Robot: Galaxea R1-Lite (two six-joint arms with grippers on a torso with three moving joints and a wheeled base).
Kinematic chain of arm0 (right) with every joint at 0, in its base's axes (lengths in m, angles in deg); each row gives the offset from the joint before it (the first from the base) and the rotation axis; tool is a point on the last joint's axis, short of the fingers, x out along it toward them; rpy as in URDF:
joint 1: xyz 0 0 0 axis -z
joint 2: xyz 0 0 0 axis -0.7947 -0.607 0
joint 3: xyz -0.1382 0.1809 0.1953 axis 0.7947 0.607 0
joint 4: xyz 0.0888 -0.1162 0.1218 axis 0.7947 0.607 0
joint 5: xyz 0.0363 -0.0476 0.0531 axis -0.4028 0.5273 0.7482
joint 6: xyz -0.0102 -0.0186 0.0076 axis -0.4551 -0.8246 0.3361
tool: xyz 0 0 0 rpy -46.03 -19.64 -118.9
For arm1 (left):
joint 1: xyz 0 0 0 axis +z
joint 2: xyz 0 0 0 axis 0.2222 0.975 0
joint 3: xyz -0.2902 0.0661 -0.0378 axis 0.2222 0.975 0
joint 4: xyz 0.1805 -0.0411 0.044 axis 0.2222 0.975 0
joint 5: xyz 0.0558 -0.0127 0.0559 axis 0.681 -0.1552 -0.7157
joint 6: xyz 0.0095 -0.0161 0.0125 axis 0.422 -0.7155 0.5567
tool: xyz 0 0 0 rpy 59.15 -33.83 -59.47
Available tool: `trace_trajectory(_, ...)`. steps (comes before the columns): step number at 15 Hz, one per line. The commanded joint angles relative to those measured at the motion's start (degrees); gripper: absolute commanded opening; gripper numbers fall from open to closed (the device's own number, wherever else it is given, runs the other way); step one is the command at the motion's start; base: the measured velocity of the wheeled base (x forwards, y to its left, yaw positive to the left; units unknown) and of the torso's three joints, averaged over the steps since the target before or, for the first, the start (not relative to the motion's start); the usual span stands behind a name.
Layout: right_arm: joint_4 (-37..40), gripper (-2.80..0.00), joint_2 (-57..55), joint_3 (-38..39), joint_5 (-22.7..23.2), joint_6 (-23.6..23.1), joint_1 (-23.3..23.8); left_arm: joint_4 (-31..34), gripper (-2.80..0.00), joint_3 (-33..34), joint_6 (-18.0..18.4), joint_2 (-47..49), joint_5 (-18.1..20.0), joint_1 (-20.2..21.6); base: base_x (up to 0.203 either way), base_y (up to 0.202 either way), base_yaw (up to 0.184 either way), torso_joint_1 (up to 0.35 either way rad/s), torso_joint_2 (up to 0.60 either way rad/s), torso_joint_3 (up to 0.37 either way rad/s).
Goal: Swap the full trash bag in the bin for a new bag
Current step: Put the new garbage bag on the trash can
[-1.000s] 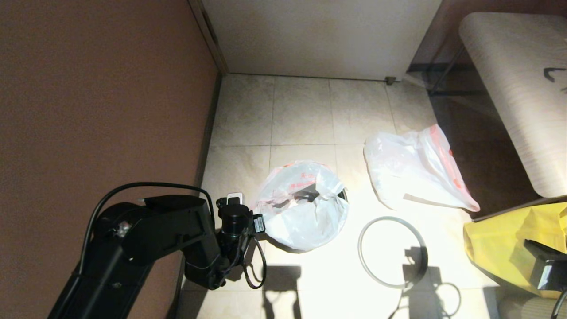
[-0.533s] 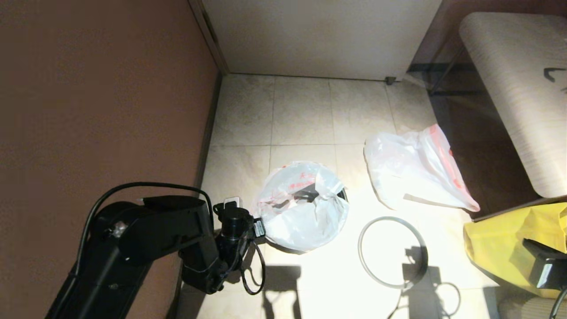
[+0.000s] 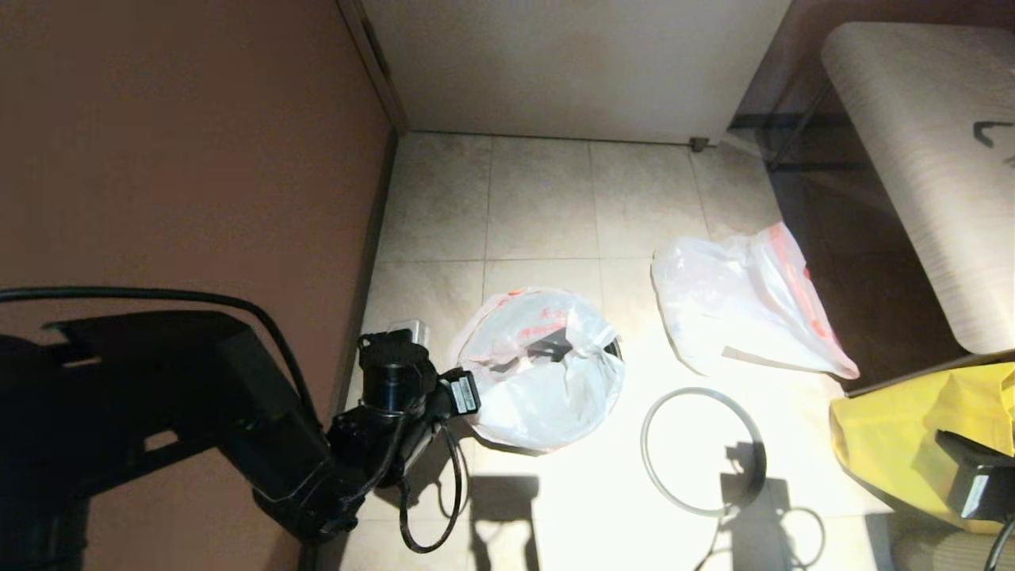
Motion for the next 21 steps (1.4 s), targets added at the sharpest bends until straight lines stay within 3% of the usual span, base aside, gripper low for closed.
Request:
trace_trajectory(1,-0.3,-2.8,-0.6,0.1,0.1,0.0,0.0,16.4,-2.8,-2.3,-0.4,-5.3,-0.2,0.1,0.0,0.0,0.0,0.0,0.0,0.0)
trace_trajectory(2,-0.3,-2.8,-0.8,0.1,0.2,0.0,0.0,19.3,-2.8,-2.8,-0.6,-3.5,-0.1,1.3,0.0,0.0,0.0,0.0,0.0,0.0)
trace_trajectory(3,-0.3,-2.8,-1.4,0.2,0.4,0.0,0.0,18.1,-2.8,-2.9,-0.7,-1.0,-0.1,2.5,0.0,0.0,0.0,0.0,0.0,0.0)
trace_trajectory(5,-0.3,-2.8,-1.8,0.9,0.7,0.0,0.0,11.6,-2.8,-3.0,-0.7,2.7,-0.2,4.3,0.0,0.0,0.0,0.0,0.0,0.0)
trace_trajectory(10,-0.4,-2.8,-1.9,1.0,0.8,0.0,0.1,5.1,-2.8,-8.4,-0.7,8.3,-0.4,5.7,0.0,0.0,0.0,0.0,0.0,0.0)
trace_trajectory(16,-0.9,-2.8,-3.5,1.1,1.0,0.2,0.2,4.7,-2.8,-11.8,-0.4,10.2,-0.7,6.1,0.0,0.0,0.0,0.0,0.0,0.0)
trace_trajectory(21,-2.6,-2.8,-5.0,1.1,1.2,0.3,0.5,7.0,-2.8,-19.6,-0.1,18.1,-0.8,7.5,0.0,0.0,0.0,0.0,0.0,0.0)
